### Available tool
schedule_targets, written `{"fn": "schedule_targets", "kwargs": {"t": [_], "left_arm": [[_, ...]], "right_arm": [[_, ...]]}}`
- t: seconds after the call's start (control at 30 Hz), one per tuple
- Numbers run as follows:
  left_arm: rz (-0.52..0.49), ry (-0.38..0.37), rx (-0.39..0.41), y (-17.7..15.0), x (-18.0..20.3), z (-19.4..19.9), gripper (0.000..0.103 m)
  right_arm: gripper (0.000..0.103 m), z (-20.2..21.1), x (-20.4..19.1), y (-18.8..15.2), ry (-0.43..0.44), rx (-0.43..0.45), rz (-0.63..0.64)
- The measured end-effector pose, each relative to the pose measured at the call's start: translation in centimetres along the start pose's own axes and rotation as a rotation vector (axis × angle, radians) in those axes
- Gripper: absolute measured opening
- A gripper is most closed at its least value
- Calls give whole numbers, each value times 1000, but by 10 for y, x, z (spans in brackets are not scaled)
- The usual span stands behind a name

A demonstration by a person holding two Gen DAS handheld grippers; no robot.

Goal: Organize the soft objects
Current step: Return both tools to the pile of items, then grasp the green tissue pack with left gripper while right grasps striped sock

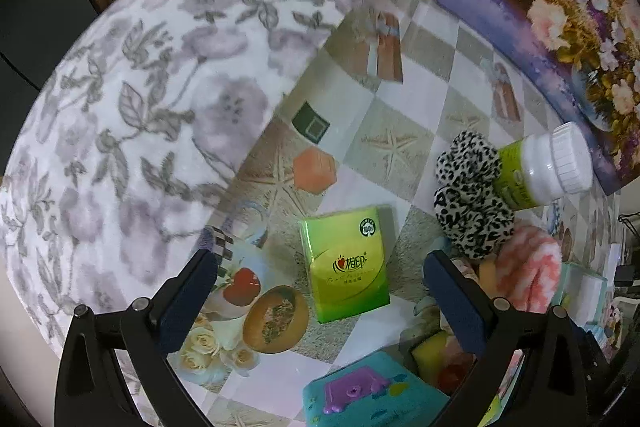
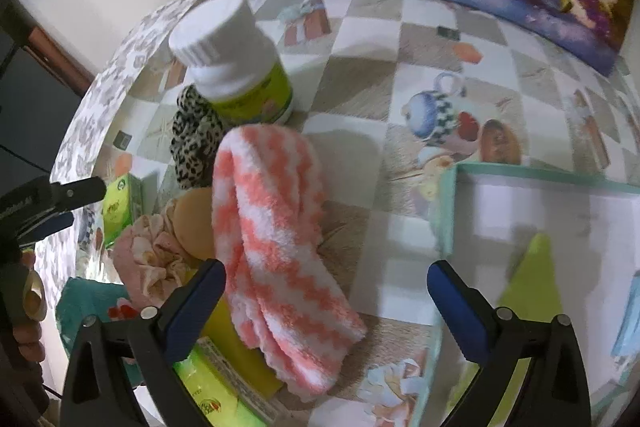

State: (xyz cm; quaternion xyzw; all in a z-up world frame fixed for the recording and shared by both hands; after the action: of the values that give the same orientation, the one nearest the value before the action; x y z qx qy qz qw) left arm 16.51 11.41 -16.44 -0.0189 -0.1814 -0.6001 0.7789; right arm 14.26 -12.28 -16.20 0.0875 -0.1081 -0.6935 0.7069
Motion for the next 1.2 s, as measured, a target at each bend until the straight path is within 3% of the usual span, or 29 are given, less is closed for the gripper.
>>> {"fn": "schedule_targets", "kwargs": {"t": [0.1, 0.23, 0.37, 0.43, 0.57, 1.0, 1.13, 1.2], "left_arm": [[4, 10, -30, -4, -3, -9, 103], [3, 15, -44, -5, -5, -15, 101], [8, 15, -68, -5, -11, -20, 82], [12, -1, -76, -2, -11, -27, 82], [-6, -19, -81, 1, -8, -31, 73], [-24, -7, -113, -6, 7, -36, 73], [-36, -40, -108, -7, 15, -36, 51], [-48, -23, -99, -6, 16, -35, 51]], "right_arm": [[97, -8, -4, -3, 7, -15, 10], [83, -14, -7, -4, 26, -22, 14], [63, -18, -6, -7, 36, -33, 16], [58, -19, -5, -8, 42, -35, 16], [53, -19, -6, -8, 42, -33, 13], [52, -19, -3, -9, 38, -40, 16], [35, -16, -3, -9, 44, -34, 20], [31, -16, -1, -7, 29, -27, 20]]}}
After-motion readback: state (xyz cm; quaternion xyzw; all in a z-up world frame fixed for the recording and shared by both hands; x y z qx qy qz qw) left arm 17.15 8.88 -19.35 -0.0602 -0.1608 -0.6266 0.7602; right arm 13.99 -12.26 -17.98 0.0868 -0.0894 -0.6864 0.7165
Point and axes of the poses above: each gripper's, at about its wrist camera, not at the fingertips, and z roughly against the way its jaws point, x to its right, y to its top, the point moved 10 cm from there along -z, roughly the way its jaws point, and after that the axes turned 9 degrees about -y, right-handed, at the moved point
